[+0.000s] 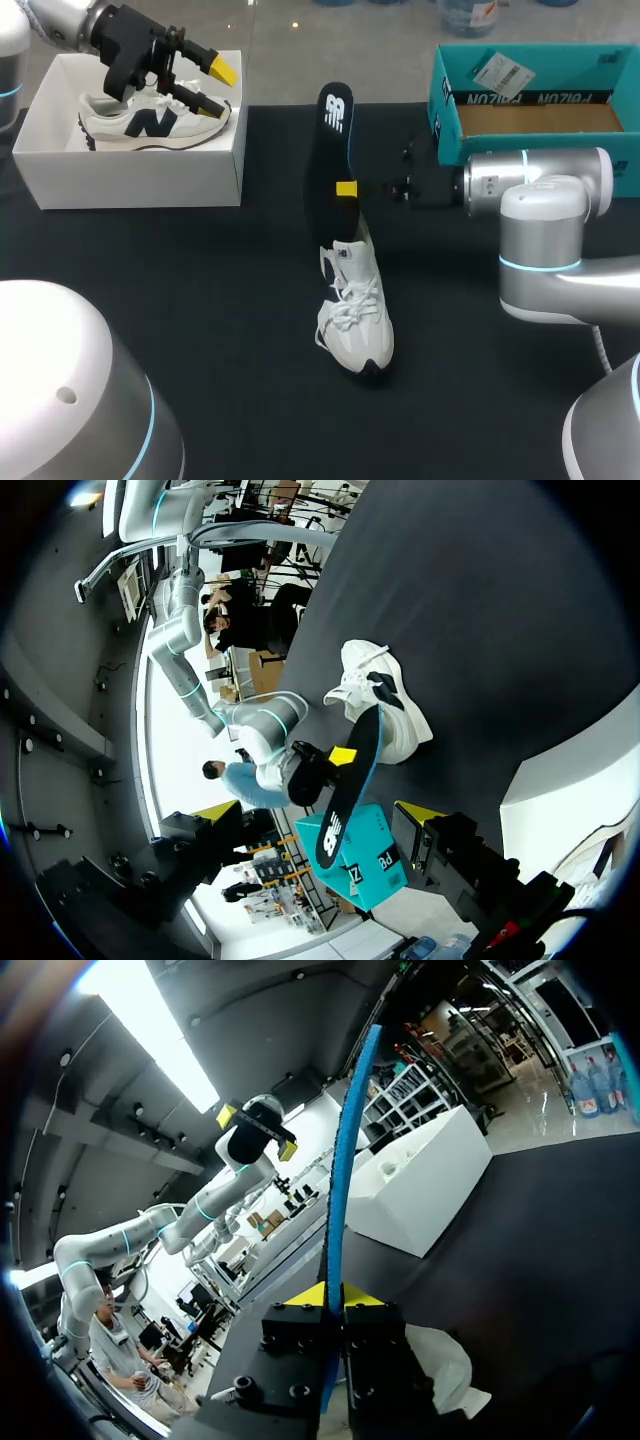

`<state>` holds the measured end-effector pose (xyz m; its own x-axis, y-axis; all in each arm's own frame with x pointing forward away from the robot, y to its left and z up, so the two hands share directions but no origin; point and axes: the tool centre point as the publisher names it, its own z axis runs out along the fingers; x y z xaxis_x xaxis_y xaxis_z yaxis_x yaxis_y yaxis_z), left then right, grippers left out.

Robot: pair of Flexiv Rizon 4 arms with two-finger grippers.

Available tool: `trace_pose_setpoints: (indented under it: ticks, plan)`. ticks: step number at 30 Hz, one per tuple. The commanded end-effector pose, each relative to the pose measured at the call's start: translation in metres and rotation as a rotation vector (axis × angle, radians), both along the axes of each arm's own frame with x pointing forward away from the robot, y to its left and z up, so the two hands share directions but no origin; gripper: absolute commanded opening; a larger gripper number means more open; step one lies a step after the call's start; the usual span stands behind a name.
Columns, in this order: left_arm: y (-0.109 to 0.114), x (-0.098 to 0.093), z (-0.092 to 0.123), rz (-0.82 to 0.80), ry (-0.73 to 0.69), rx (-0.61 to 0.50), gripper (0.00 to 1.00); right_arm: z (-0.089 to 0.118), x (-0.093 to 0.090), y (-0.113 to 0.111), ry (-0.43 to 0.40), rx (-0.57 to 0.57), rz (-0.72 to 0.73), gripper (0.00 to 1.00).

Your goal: Take the shoe out of the shoebox, open the shoe tongue, remove and reinsert the insole, then place the shoe into the shoebox

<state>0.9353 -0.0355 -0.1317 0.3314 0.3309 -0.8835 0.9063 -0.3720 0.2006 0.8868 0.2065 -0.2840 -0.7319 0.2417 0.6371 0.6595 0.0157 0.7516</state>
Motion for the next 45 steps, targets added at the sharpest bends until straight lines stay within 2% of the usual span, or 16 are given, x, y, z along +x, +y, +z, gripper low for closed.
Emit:
trace_pose_setpoints:
  ticks: [1, 6, 13, 35, 41, 45]
  plan:
    - [0.0, 0.0, 0.0, -0.001, -0.001, 0.002, 1.0, 0.01, 0.002, -0.013, -0.015, -0.022, -0.014, 0.0]
    - [0.0, 0.0, 0.0, -0.001, -0.001, 0.002, 1.0, 0.004, 0.009, -0.026, -0.049, -0.03, -0.004, 0.0]
    - [0.0, 0.0, 0.0, -0.001, -0.001, 0.002, 1.0, -0.015, 0.008, -0.028, -0.127, 0.005, 0.016, 0.0]
    - [0.0, 0.0, 0.0, -0.001, -0.001, 0.002, 1.0, -0.061, -0.044, -0.017, -0.053, -0.041, 0.06, 0.0]
    - [0.0, 0.0, 0.0, -0.001, -0.001, 0.002, 1.0, -0.062, -0.055, -0.02, -0.03, -0.042, 0.047, 0.0]
    - [0.0, 0.0, 0.0, -0.001, -0.001, 0.002, 1.0, -0.058, -0.056, -0.022, -0.026, -0.04, 0.047, 0.0]
